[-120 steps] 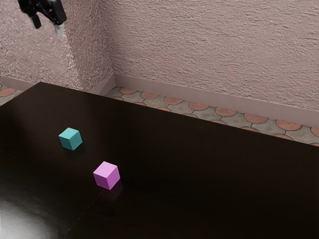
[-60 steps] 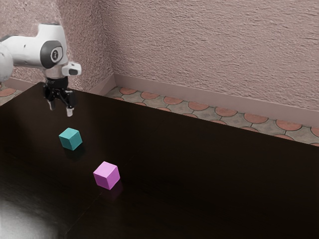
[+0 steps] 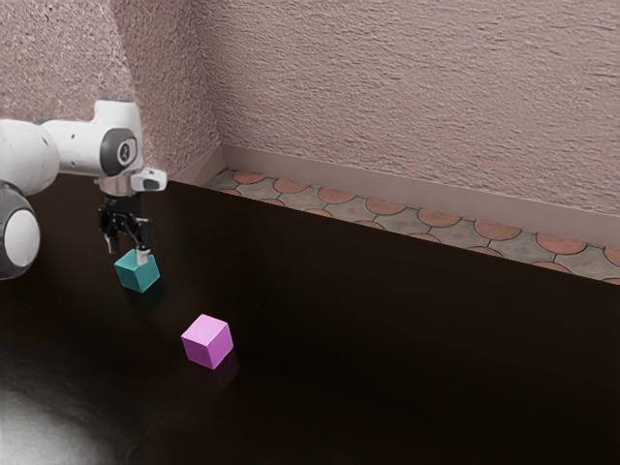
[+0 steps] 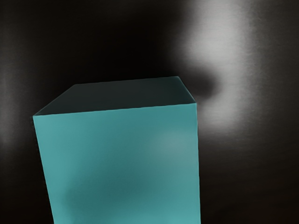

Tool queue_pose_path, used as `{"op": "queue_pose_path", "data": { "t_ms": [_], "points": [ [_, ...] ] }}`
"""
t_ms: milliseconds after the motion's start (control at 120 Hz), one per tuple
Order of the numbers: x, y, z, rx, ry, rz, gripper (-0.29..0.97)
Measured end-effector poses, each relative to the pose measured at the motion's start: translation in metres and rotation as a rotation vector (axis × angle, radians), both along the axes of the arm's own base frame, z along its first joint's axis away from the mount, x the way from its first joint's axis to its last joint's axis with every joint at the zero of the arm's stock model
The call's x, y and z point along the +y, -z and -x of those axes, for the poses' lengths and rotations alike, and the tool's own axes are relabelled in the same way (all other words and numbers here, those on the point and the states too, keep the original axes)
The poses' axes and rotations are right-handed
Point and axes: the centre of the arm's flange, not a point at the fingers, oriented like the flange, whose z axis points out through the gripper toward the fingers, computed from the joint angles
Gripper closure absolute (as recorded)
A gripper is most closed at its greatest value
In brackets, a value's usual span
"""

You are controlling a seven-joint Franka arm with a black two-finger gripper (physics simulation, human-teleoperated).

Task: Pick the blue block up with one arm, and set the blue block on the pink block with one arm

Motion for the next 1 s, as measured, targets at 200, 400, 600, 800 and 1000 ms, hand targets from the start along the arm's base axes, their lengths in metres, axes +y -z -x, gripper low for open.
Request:
{"op": "queue_pose_path", "data": {
  "t_ms": [200, 400, 600, 800, 1000],
  "points": [
    [0.01, 0.003, -0.006, -0.014, 0.012, -0.008, 0.0],
    [0.013, 0.013, -0.014, -0.059, 0.014, 0.009, 0.0],
    [0.014, 0.029, -0.013, -0.065, 0.011, 0.025, 0.0],
    [0.013, 0.041, -0.008, -0.062, 0.007, 0.041, 0.0],
    [0.015, 0.042, -0.005, -0.066, 0.001, 0.044, 0.08]
  ]
}}
